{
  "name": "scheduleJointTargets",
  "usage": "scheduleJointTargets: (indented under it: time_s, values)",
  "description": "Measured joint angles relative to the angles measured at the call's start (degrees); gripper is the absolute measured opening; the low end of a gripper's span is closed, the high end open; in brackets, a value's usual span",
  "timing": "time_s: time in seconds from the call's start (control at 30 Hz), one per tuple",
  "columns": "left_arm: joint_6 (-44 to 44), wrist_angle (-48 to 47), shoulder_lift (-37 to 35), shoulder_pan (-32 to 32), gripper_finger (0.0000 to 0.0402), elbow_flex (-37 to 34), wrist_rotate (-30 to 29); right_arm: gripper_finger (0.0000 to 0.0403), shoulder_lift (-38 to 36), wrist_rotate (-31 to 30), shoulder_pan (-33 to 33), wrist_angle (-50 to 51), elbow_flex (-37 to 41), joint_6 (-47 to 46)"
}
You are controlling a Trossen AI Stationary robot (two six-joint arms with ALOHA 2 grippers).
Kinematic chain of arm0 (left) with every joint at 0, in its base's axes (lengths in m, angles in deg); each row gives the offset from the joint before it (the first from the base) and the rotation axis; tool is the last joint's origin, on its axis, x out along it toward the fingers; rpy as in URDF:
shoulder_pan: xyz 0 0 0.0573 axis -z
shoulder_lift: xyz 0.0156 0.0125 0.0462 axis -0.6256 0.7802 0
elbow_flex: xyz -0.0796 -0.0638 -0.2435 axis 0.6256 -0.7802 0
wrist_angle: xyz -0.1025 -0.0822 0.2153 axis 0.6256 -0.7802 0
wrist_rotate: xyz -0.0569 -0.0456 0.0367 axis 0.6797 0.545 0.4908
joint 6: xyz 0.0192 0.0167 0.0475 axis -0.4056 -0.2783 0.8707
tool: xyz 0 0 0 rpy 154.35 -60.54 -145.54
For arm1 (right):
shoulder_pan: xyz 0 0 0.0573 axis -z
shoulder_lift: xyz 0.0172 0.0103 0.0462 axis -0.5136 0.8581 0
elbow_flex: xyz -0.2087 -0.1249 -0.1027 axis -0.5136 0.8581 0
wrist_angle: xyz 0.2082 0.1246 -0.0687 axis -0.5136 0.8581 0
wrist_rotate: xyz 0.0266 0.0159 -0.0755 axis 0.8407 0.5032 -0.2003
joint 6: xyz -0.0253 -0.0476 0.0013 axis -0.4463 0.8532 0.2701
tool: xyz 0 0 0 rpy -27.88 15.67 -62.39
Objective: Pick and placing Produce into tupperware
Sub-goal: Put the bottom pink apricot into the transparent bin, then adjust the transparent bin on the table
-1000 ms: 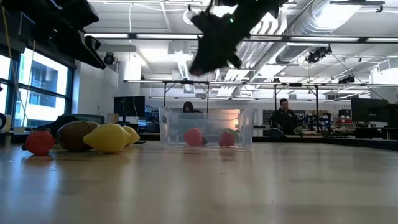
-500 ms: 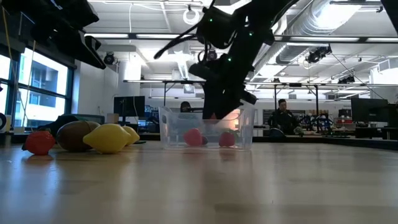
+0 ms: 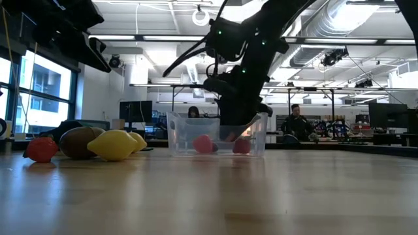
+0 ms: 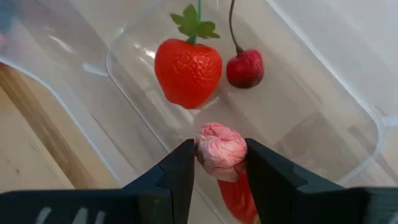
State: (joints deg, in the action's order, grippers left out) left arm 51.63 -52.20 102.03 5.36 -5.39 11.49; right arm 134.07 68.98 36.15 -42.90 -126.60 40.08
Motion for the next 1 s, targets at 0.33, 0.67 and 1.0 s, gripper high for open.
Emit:
scheduleJointTargets:
  time_s: [0.33, 0.67, 1.0]
  values:
    - [0.0, 0.0, 0.0, 0.0, 0.0099, 0.0, 0.0, 0.0135, 0.1, 0.7, 0.3, -0.3, 0.0, 1.3]
    - [0.0, 0.0, 0.0, 0.0, 0.0099, 0.0, 0.0, 0.0162, -0.1, 0.6, 0.5, -3.0, 0.0, 2.5]
    - [0.0, 0.0, 0.0, 0.0, 0.0099, 0.0, 0.0, 0.0146, -4.9, -5.2, 1.3, -3.6, -0.1, 4.0]
